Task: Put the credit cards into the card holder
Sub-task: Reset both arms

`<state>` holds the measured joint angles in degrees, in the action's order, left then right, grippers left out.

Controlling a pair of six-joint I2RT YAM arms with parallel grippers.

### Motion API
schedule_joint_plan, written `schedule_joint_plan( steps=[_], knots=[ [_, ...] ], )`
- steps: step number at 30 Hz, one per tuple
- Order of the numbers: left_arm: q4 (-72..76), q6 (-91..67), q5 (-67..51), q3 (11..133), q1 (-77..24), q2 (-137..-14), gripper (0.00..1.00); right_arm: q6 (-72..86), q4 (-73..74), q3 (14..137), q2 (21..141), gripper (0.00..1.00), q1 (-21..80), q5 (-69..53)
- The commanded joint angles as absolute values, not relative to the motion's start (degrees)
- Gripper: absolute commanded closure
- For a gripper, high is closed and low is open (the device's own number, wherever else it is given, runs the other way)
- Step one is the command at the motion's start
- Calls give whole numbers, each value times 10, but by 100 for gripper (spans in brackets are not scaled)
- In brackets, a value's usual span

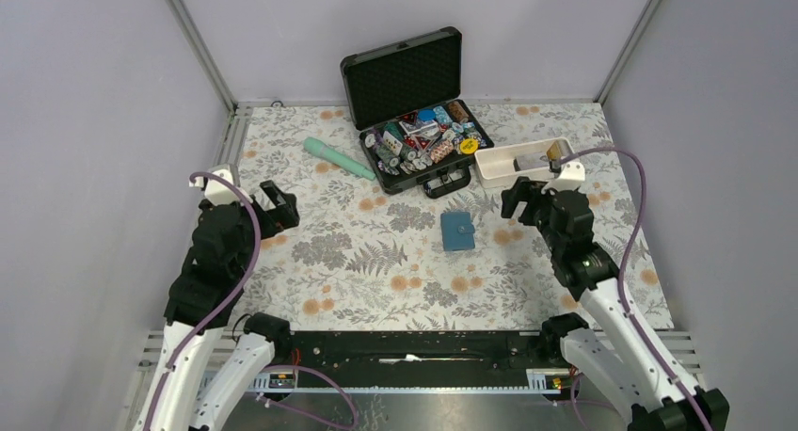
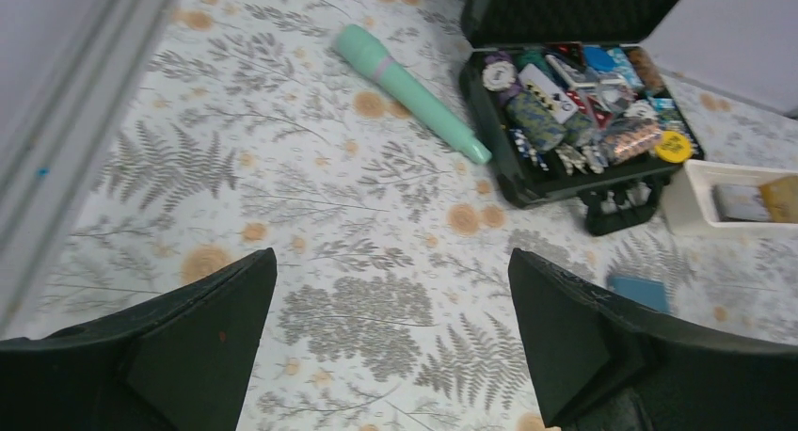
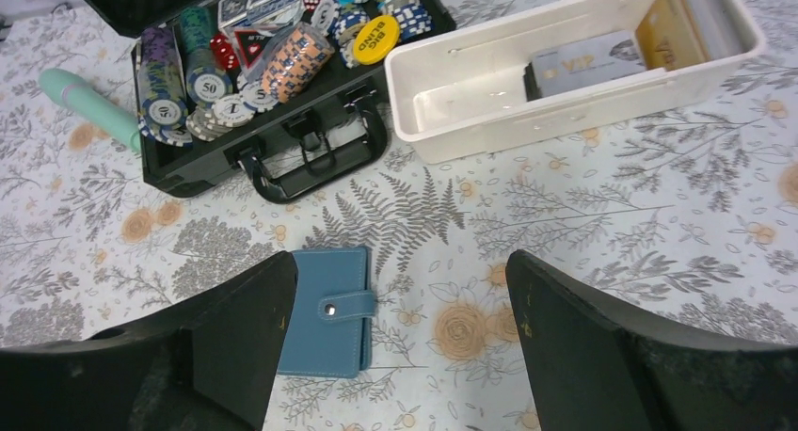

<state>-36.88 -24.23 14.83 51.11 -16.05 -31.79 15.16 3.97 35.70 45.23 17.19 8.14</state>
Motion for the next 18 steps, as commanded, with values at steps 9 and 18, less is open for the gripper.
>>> schedule_joint_plan(
  steps=[9,18],
  knots=[
    [-367,-200,205,450,-157,-266,1,121,6,284,345,11,171,133],
    [-365,-196,196,449,-157,-272,1,121,6,284,347,11,171,133]
  ],
)
